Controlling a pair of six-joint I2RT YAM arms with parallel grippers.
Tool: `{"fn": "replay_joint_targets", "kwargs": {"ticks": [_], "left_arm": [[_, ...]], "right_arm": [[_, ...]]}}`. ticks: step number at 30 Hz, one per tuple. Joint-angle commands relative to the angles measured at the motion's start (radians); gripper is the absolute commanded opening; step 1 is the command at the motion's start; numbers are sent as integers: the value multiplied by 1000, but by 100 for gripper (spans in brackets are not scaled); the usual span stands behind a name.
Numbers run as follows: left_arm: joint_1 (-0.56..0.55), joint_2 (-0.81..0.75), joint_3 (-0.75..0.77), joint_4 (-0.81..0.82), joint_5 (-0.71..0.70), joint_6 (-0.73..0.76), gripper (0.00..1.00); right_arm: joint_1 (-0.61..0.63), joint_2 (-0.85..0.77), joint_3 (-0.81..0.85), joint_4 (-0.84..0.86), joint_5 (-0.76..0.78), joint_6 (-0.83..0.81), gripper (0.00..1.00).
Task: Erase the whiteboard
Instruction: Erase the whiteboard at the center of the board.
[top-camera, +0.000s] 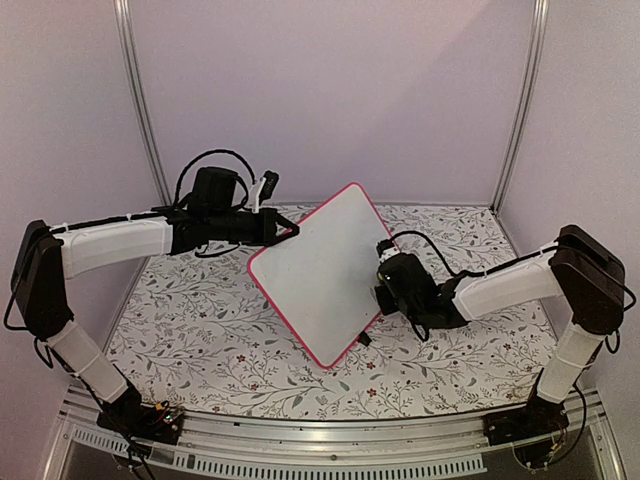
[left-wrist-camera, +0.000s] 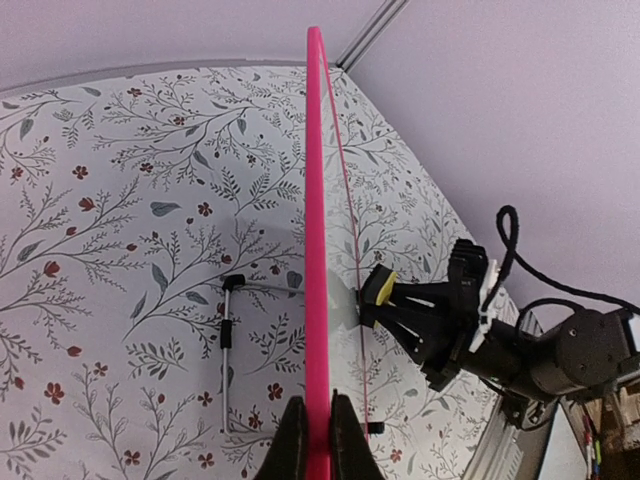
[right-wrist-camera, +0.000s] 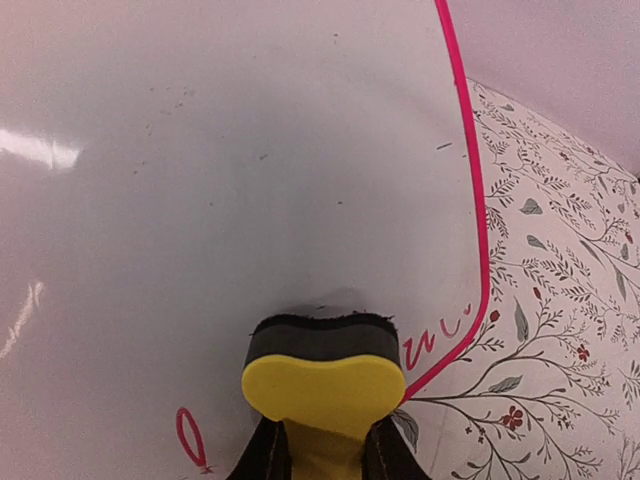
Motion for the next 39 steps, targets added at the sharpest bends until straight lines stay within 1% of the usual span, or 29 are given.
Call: {"fn": "replay_joint_targets", "kwargs": {"ticks": [1, 4, 7, 10, 12, 15, 19, 26, 30, 34, 39], "left_arm": [[-17, 27, -24, -74, 13, 87, 0], [-17, 29, -24, -75, 14, 87, 0], [-17, 29, -25, -73, 11, 86, 0], [-17, 28, -26, -75, 10, 87, 0], [-16, 27, -26, -74, 8, 89, 0], [-17, 26, -26, -75, 12, 86, 0], [-16, 24, -26, -74, 12, 87, 0], [-17, 21, -25, -74, 13, 87, 0], [-16, 21, -24, -75, 13, 86, 0], [-17, 24, -23, -74, 15, 86, 0], [-17, 26, -24, -73, 15, 86, 0]], "right_arm": [[77, -24, -47, 96, -123, -59, 14], [125, -41, -67, 135, -151, -106, 13], [140, -58, -80, 159, -184, -126, 14], [138, -70, -81, 160, -150, -127, 14], [118, -56, -52, 117, -112, -116, 14], [58, -19, -18, 36, -75, -58, 14], [-13, -7, -4, -11, -50, -4, 14], [-55, 34, 54, -95, -11, 16, 13], [-48, 36, 47, -59, -81, 2, 13], [-8, 7, 27, 4, -128, -36, 13], [40, -40, 10, 83, -224, -86, 14]]}}
